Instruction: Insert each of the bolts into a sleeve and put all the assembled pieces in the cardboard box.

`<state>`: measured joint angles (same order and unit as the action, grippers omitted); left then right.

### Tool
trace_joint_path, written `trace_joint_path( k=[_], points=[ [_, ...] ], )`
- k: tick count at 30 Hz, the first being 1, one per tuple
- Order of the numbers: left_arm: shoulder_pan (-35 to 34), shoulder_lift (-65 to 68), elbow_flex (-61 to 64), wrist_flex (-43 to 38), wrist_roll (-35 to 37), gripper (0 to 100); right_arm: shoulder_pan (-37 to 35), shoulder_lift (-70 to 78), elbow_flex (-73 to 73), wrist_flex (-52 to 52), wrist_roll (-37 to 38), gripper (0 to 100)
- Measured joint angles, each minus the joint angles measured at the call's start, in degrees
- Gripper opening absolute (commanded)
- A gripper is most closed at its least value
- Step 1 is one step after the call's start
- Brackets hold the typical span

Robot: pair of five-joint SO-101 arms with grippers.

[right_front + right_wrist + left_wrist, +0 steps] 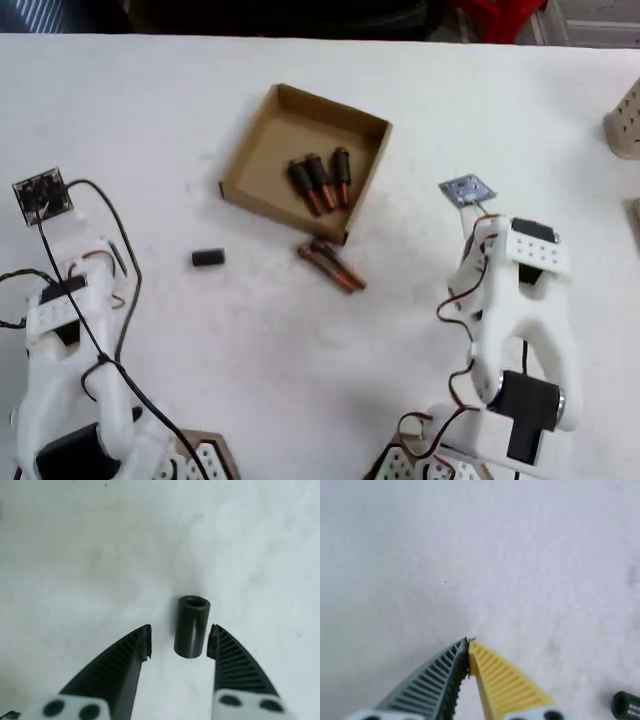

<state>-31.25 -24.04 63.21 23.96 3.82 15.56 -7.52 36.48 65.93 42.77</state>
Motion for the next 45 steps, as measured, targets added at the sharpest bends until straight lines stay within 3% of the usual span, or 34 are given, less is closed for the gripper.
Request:
trace_joint_path(
  k=[5,13,19,24,32,45],
  points=[
    [0.00,0.00,0.00,0.00,0.00,2,0.00,-3.69,-2.37,6.59,0.00,16.6],
    [0.26,0.00,0.00,0.00,0.00,2,2.02,-6.77,-2.37,8.97,0.79,16.6],
    [0.35,0.00,0.00,0.00,0.00,2,4.57,-6.77,-2.37,8.97,12.22,16.6],
    [0.70,0.00,0.00,0.00,0.00,2,7.82,-6.77,-2.11,8.88,16.79,16.6],
    [3.78,0.00,0.00,0.00,0.00,2,5.36,-6.77,7.12,0.70,18.90,16.6],
    [4.66,0.00,0.00,0.00,0.00,2,4.40,-5.19,8.09,-6.59,18.90,16.6]
  ],
)
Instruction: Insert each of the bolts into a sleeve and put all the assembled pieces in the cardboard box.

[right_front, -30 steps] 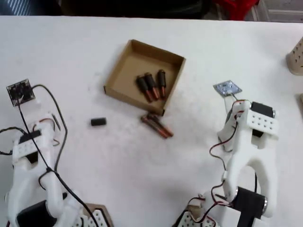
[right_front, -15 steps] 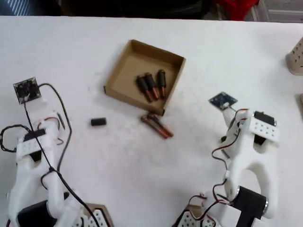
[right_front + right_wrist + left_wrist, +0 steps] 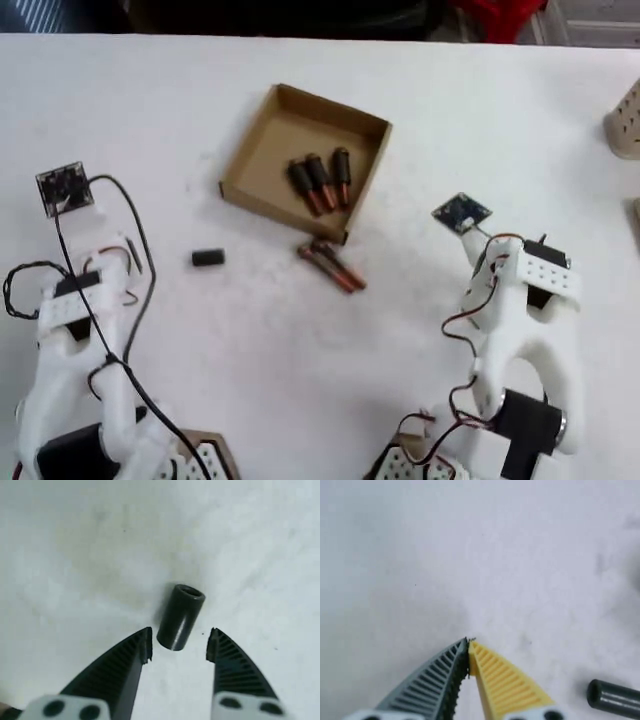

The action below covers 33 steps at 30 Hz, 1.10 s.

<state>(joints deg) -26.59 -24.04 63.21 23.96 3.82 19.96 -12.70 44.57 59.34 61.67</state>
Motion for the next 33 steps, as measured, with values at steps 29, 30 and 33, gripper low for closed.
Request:
trace_joint_path(
  k=[29,30,33],
  points=[
    [0.35,0.00,0.00,0.00,0.00,2,-2.81,15.47,-9.67,0.00,-17.41,1.8],
    [0.35,0.00,0.00,0.00,0.00,2,-2.90,15.21,-9.67,0.70,-17.41,1.8],
    [0.35,0.00,0.00,0.00,0.00,2,-3.43,13.36,-9.49,4.13,-18.20,1.8]
  ],
)
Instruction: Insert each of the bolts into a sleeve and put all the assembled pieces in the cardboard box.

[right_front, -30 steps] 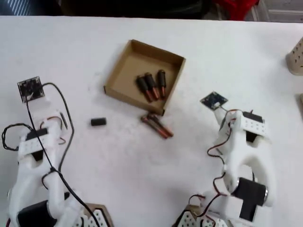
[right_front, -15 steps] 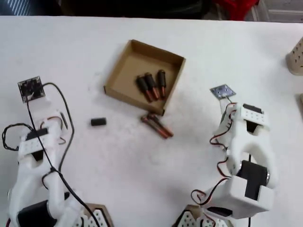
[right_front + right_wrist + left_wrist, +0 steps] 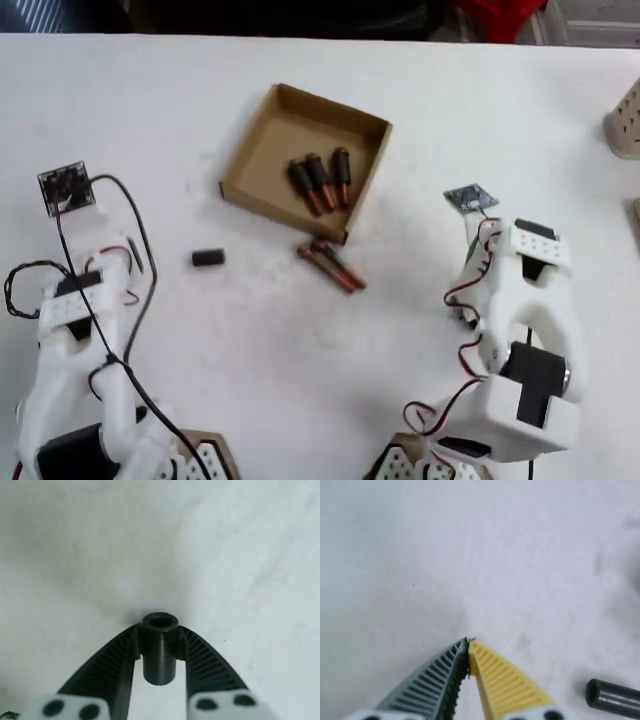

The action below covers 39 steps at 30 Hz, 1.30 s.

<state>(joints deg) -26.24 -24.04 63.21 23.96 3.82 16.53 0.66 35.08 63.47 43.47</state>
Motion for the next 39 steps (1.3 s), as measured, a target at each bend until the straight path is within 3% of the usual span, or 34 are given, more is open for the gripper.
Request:
trace_joint_path(
  k=[7,13,20,27,33,39],
  points=[
    [7.12,0.00,0.00,1.58,1.58,2,-3.96,-10.29,4.22,3.78,-10.46,1.8],
    [19.78,0.00,-5.98,16.09,10.73,2,-16.09,-17.23,15.03,-3.34,-17.58,1.8],
    [32.44,0.00,-15.74,27.16,22.15,3,-17.05,-21.80,21.63,-10.11,-18.46,1.8],
    [46.51,0.00,-18.11,26.37,29.80,22,-16.97,-21.89,22.59,-11.43,-18.46,1.8],
    [53.63,1.05,-18.11,22.51,34.29,12,-16.97,-21.89,23.03,-12.31,-18.46,1.8],
    [54.24,13.10,-20.48,18.11,37.01,15,-16.97,-21.89,23.03,-12.31,-18.46,1.8]
  ],
)
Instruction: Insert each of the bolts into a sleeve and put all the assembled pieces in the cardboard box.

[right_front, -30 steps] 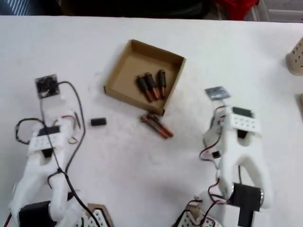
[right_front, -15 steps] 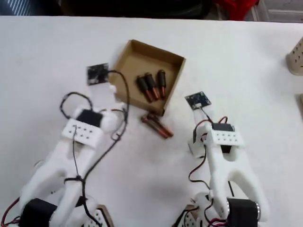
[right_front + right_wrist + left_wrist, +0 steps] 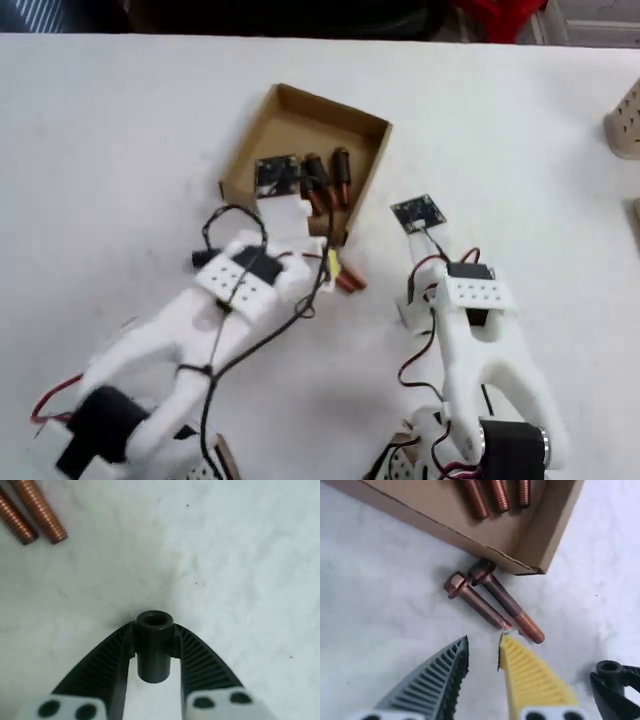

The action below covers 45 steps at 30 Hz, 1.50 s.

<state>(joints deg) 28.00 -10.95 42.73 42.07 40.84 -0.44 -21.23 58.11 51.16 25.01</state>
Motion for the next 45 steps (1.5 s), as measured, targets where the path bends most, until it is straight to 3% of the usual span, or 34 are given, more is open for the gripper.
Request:
trace_joint_path(
  k=[19,28,33,45],
  points=[
    [-2.90,22.42,-14.68,0.00,3.96,15,0.00,0.00,0.00,-0.79,0.00,1.8],
    [-3.60,24.09,-16.00,0.53,5.98,14,0.00,0.00,0.00,-0.79,0.00,1.8],
    [-3.78,24.09,-18.02,5.63,0.70,1,0.00,0.00,0.00,-0.79,0.00,1.8],
    [-3.87,24.09,-18.29,8.18,-4.75,2,0.00,0.00,0.00,-0.79,0.00,1.8]
  ],
)
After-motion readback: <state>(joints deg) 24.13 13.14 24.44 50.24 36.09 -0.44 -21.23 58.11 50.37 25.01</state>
